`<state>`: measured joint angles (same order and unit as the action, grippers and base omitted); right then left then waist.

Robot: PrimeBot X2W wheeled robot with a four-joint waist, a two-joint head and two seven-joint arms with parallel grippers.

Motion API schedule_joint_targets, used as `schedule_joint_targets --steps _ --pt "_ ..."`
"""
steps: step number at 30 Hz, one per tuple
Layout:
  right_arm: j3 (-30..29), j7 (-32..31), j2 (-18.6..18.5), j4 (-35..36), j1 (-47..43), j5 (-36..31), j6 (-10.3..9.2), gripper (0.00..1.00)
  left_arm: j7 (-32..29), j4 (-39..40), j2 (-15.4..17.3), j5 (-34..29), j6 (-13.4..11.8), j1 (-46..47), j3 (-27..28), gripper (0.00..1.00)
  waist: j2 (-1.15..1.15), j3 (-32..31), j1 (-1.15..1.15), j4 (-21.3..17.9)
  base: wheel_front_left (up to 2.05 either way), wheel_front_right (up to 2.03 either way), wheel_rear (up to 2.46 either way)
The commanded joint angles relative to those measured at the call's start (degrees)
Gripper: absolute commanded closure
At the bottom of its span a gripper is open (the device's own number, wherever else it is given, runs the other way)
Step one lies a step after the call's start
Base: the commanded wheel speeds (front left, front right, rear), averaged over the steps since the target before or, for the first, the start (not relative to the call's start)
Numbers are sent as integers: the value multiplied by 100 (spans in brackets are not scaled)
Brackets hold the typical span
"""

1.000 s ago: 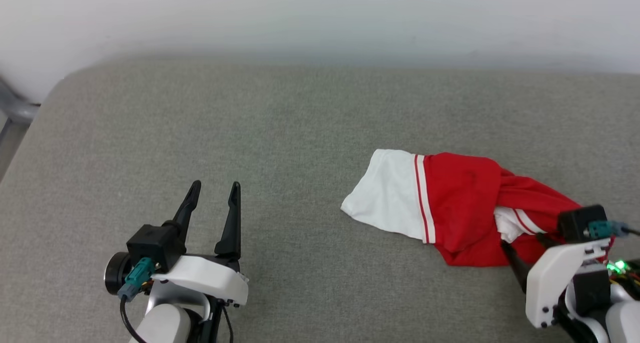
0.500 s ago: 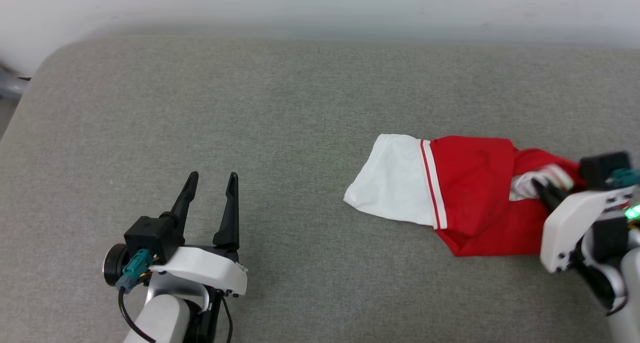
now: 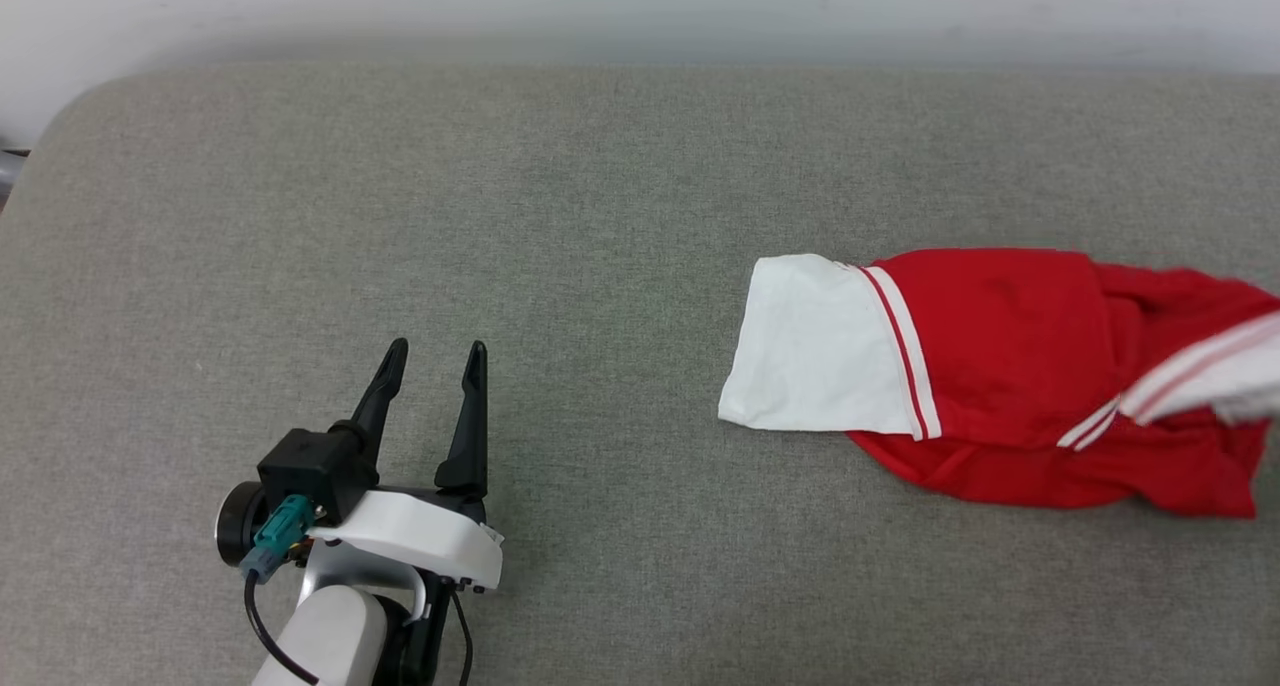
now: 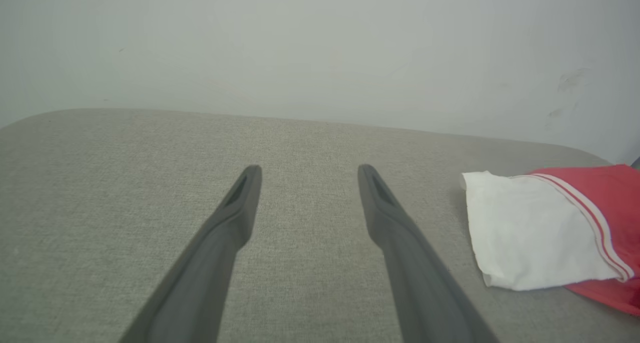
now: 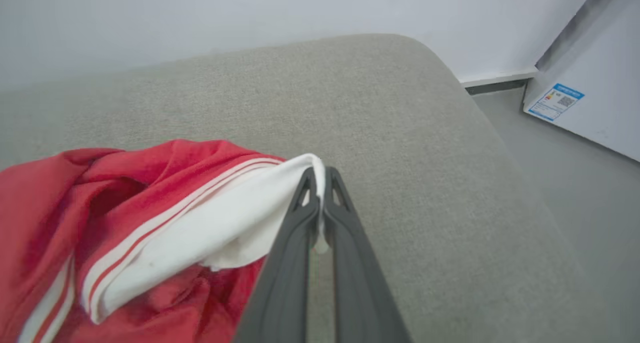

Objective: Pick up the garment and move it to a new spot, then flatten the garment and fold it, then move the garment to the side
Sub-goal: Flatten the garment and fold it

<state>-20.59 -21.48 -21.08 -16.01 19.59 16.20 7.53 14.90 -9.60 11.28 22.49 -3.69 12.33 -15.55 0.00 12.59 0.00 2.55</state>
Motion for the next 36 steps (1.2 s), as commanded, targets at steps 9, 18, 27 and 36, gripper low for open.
schedule_joint_targets --steps 9,18,27,36 --pt "-1334 430 505 -1238 -593 8 -8 100 40 -40 24 -27 1 90 68 0 0 75 0 -68 0 0 0" --pt "-1223 1786 715 -1170 -549 -188 -7 0 19 -77 132 -26 -7 -50 60 0 0 -213 0 -206 0 0 0" --pt "-622 2636 1135 -12 -1026 -597 -7 0 -53 -31 210 19 -64 -265 48 0 0 -558 0 -311 0 0 0" --pt "403 2608 1711 1631 -1741 -973 -7 0 -416 66 355 -29 14 -98 -98 0 0 -671 0 -393 0 0 0"
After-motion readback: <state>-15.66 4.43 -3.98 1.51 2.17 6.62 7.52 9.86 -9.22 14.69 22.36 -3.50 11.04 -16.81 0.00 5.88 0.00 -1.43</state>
